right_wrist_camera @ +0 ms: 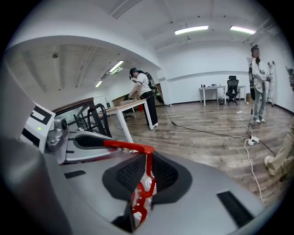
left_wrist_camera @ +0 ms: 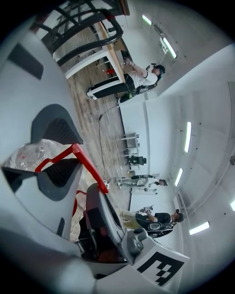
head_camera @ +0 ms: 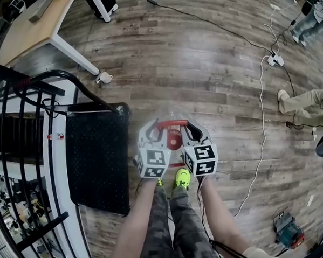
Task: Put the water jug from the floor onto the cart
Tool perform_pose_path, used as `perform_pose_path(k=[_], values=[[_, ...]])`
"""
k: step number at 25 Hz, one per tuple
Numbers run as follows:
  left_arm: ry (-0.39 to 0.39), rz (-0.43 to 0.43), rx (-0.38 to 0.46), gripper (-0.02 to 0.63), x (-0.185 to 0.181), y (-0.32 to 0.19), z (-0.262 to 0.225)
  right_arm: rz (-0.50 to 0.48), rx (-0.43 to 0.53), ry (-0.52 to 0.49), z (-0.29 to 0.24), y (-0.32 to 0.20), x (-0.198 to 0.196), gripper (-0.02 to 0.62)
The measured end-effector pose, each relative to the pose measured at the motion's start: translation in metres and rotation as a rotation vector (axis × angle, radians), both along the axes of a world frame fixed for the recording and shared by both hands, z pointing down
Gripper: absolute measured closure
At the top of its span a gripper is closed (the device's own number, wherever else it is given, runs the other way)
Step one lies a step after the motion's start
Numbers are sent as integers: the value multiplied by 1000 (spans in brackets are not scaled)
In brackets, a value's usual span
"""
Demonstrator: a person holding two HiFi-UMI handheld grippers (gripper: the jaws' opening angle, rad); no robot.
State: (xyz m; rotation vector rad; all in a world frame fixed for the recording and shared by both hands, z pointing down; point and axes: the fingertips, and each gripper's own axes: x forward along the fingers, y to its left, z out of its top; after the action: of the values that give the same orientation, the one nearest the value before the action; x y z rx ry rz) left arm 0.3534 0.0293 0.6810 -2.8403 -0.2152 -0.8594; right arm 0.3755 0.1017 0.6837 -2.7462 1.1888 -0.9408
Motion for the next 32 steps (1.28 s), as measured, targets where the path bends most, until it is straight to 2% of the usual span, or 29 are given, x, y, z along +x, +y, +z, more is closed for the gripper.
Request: perform_pose_path(k=[5, 13, 21, 32], values=[[20, -65, 16, 506, -11, -18, -46, -51, 27, 15, -46, -18, -8, 552], [64, -205, 28, 506, -38, -57, -96, -206, 71, 62, -100, -61, -26, 555], [94, -343, 20, 506, -97, -128, -105, -363, 58, 89, -111, -139, -74, 555], [72, -441, 18, 506, -173, -237, -123, -485, 45, 44, -129, -254, -144, 555]])
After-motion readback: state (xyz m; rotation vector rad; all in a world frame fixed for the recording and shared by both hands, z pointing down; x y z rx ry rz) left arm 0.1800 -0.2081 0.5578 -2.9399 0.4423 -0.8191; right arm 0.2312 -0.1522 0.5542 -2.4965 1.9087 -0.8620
